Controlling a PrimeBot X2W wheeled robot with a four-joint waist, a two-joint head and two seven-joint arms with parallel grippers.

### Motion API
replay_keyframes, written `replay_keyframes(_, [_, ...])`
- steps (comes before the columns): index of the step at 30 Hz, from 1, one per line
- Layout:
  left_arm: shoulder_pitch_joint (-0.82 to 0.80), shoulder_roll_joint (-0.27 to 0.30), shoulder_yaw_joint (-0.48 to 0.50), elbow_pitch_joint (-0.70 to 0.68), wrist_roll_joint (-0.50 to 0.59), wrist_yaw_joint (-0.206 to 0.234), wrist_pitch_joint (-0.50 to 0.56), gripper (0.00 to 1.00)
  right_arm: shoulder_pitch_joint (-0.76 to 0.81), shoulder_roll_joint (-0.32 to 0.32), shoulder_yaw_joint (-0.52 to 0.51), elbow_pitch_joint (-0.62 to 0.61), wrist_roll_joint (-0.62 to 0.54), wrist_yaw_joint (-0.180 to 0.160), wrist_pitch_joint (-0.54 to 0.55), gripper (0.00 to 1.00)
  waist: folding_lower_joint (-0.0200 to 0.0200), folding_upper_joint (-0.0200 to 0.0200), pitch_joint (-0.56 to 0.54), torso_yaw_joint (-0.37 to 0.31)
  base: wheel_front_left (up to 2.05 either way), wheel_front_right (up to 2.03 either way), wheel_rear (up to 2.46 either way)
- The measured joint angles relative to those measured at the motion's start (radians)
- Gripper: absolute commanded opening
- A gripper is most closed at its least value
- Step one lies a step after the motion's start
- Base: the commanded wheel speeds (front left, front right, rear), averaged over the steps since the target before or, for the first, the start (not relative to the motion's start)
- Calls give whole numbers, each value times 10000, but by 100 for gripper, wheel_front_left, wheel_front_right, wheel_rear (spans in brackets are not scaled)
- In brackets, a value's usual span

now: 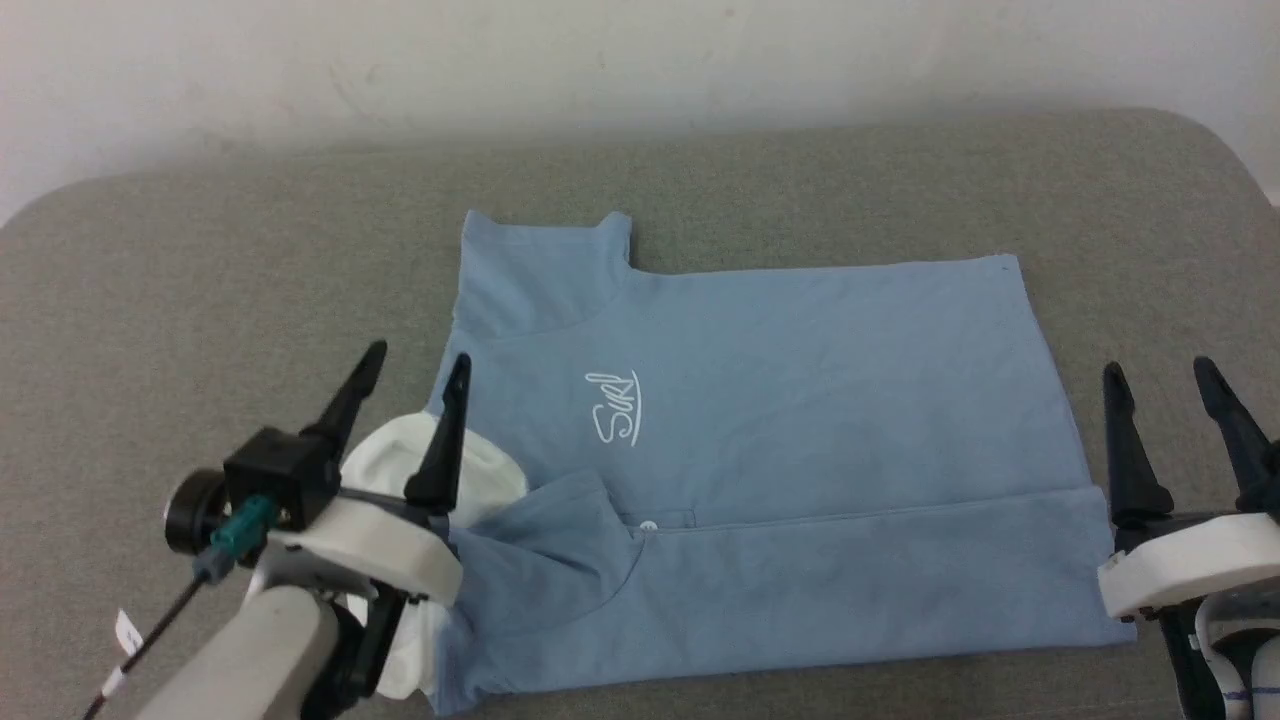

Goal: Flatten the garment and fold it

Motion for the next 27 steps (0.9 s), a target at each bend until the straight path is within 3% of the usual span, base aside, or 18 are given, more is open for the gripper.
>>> replay_keyframes(7, [-2287, 769, -203, 688, 663, -337, 1737, 100, -433, 322, 533, -692, -268, 0, -813, 100, 2, -1, 956, -524, 0, 0, 0])
replay_keyframes(15, [-5450, 2042, -491, 1561, 1011, -1774, 5033, 100, -1135, 642, 878, -593, -196, 0, -1371, 100, 4, 0, 2410, -1356, 0, 0, 0])
replay_keyframes(20, [-7214, 2380, -633, 2591, 765, -2661, 7333, 100, -1540, 721, 1058, -435, 117, 0, -1806, 100, 4, -1, 3280, -1948, 0, 0, 0])
replay_keyframes(27, [-8645, 2778, -846, 4079, 681, -2867, 10172, 100, -1823, 752, 1174, -163, 412, 0, -2104, 100, 3, -1, 4317, -2747, 0, 0, 0])
